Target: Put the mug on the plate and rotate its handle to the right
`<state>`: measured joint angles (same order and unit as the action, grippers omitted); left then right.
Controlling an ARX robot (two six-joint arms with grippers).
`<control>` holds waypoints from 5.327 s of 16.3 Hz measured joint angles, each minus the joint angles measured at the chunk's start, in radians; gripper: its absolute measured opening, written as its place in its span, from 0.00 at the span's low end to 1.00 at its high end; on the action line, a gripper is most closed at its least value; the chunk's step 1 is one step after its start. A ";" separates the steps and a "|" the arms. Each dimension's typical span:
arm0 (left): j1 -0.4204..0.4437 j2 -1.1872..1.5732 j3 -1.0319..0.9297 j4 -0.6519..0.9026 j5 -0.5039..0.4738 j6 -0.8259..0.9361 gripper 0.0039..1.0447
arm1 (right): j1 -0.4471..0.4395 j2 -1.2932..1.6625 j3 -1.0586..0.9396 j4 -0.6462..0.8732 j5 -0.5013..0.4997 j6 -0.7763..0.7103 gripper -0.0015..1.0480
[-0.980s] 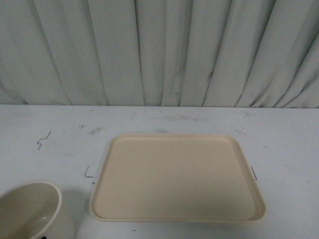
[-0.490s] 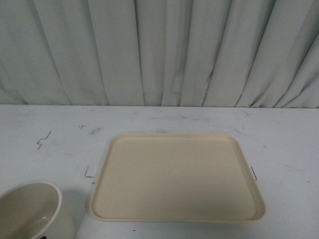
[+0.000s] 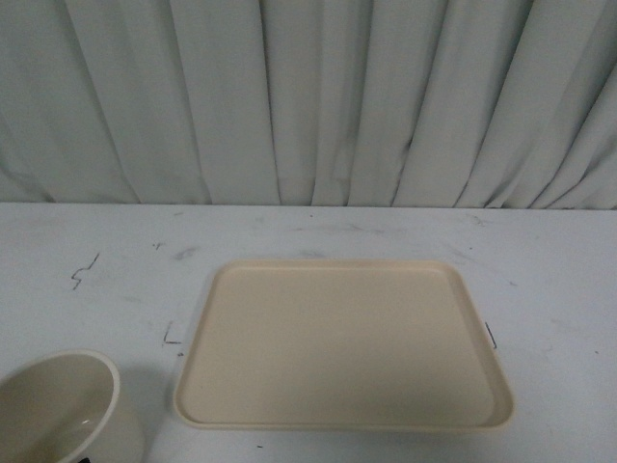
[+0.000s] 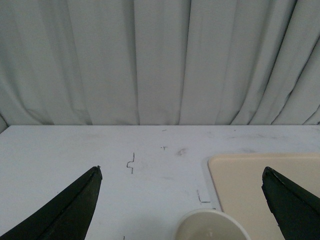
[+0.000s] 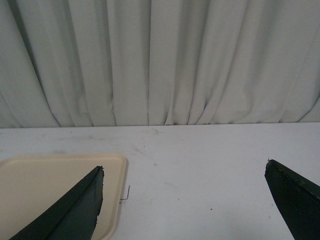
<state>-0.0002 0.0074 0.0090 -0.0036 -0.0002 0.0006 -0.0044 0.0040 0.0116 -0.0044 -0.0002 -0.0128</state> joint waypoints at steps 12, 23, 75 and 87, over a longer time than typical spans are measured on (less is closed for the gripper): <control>-0.047 1.144 0.570 -0.362 -0.010 -0.149 0.94 | 0.000 0.000 0.000 0.000 0.000 0.002 0.94; -0.037 1.520 0.633 -0.247 -0.041 -0.120 0.81 | 0.000 0.000 0.000 0.000 0.000 0.002 0.94; -0.158 1.198 0.222 0.990 -0.171 0.002 0.01 | -0.001 0.000 0.000 0.000 0.000 0.002 0.94; -0.001 0.663 0.000 0.653 0.000 0.002 0.01 | -0.001 0.000 0.000 0.000 0.000 0.002 0.94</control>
<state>-0.0010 0.6704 0.0090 0.6495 -0.0002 0.0021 -0.0051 0.0040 0.0116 -0.0044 -0.0002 -0.0105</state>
